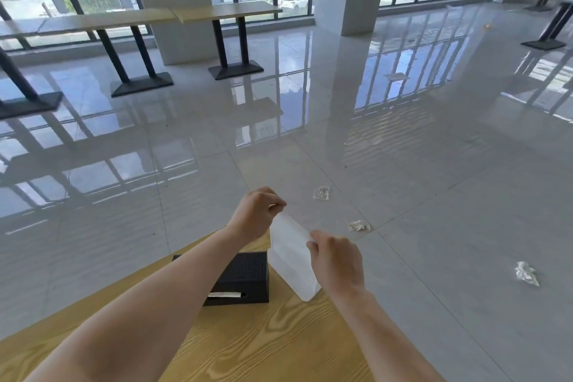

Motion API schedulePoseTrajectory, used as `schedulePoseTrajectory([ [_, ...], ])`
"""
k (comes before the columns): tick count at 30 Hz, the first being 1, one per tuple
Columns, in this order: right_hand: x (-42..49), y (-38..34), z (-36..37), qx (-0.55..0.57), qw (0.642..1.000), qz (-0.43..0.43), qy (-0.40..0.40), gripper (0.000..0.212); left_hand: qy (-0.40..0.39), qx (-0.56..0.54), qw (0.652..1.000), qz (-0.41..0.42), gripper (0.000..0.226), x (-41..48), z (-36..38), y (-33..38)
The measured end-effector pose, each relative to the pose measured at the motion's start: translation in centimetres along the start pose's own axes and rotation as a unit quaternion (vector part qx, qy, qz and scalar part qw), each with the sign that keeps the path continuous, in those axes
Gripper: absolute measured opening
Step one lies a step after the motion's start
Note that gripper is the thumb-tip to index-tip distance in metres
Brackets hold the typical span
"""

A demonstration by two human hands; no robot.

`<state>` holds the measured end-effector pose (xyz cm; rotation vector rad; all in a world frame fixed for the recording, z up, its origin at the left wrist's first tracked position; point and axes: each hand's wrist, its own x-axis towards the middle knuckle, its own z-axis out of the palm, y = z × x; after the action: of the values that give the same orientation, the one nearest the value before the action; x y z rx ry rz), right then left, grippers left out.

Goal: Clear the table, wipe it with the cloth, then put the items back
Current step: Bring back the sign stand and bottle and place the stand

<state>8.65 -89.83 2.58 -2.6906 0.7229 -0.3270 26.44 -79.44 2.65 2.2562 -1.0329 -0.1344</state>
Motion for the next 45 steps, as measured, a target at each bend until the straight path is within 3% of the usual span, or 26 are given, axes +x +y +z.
schedulePoseTrajectory([
  [5, 0.8, -0.2, 1.1, 0.019, 1.000, -0.012, 0.020, 0.015, 0.001, 0.000, 1.000, 0.004, 0.016, 0.5, -0.3, -0.6],
  [9, 0.7, 0.8, 1.4, 0.118, 0.992, 0.015, 0.029, 0.017, 0.003, 0.051, 0.996, 0.069, 0.020, 0.0, -0.2, -0.6],
  [14, 0.4, 1.6, 1.0, 0.253, 0.964, 0.081, -0.016, 0.020, -0.005, 0.064, 0.987, 0.145, 0.019, -0.1, 0.1, -0.4],
  [17, 0.6, 1.7, 1.2, 0.271, 0.959, 0.083, -0.009, 0.014, 0.006, 0.066, 0.988, 0.138, 0.019, 0.0, 0.2, -0.5],
  [22, 1.6, 1.7, 2.4, 0.244, 0.968, 0.057, 0.024, 0.028, 0.019, 0.064, 0.992, 0.111, 0.018, 0.1, 0.2, -1.1],
  [29, 2.9, 2.2, 2.7, 0.273, 0.961, 0.043, -0.006, 0.026, 0.010, 0.055, 0.996, 0.071, 0.017, 1.4, -0.7, -1.3],
  [45, 5.9, 1.0, 4.1, 0.299, 0.953, 0.036, 0.021, 0.027, -0.008, 0.041, 0.999, 0.032, 0.012, 4.6, -1.9, -3.4],
])
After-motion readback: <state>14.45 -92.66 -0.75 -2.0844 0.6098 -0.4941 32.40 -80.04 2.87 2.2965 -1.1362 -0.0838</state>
